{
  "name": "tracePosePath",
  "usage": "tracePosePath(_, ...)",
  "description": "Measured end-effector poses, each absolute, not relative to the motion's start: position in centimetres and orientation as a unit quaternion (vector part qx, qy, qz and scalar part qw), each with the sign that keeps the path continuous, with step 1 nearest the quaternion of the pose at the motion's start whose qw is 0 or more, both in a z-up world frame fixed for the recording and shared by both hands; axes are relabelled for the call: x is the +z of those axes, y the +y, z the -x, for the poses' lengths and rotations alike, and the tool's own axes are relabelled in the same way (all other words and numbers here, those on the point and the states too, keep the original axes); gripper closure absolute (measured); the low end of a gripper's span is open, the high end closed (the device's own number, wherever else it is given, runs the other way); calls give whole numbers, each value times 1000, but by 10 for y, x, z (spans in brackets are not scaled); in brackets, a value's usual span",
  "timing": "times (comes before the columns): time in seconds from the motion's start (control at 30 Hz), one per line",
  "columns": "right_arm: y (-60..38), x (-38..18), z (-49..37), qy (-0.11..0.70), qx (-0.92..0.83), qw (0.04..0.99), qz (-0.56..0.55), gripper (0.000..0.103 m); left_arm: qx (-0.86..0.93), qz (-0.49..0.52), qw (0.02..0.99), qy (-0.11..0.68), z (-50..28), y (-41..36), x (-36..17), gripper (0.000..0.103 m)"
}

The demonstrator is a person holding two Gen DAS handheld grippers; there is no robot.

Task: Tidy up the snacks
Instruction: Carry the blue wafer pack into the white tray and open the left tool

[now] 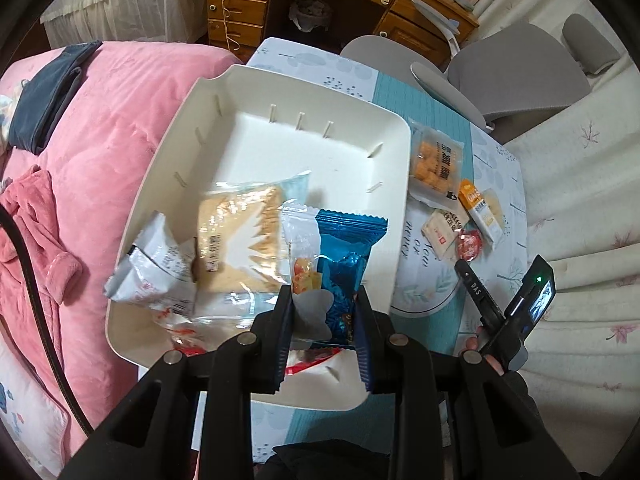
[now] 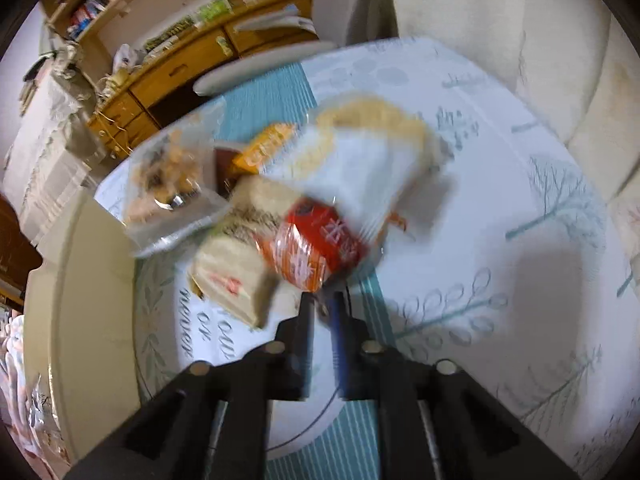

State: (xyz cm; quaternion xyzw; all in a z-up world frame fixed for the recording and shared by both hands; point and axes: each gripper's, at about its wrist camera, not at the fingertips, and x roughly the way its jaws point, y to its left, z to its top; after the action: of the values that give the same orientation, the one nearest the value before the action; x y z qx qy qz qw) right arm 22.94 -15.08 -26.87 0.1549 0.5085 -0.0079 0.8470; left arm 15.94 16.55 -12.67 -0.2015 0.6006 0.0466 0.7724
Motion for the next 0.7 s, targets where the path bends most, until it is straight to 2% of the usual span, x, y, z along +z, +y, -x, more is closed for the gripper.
tracePosePath(0.4,-136,-243,-200,470,-17,860,-200,99,30,187,776,602,-159,207,-129,77)
tracePosePath(0.7,-124,-204,-172,425,-8,876,-229,103,7,178,780,601,-160,220,-128,77)
